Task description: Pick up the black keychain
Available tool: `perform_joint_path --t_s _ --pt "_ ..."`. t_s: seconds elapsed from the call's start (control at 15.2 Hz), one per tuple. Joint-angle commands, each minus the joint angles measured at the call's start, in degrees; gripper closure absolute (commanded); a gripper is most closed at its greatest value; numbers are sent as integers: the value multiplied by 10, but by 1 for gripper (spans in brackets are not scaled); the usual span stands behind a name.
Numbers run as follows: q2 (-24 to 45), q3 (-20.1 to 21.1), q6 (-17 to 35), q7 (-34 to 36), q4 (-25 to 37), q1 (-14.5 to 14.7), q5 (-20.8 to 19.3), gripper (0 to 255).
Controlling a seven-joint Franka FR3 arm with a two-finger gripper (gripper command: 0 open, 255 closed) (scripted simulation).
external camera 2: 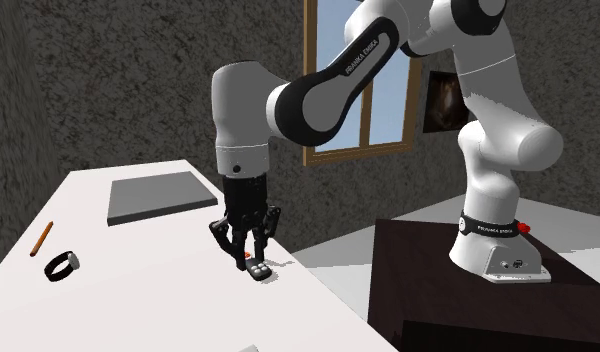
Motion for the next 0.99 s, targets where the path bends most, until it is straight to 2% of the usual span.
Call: perform_joint_path --t_s 0.0,0.13,0.92 --pt "0 0 0 0 0 0 0 255" --pt "0 0 0 -1 0 -1 0 255" --pt "-48 9 -77 -11 31 -8 20 255"
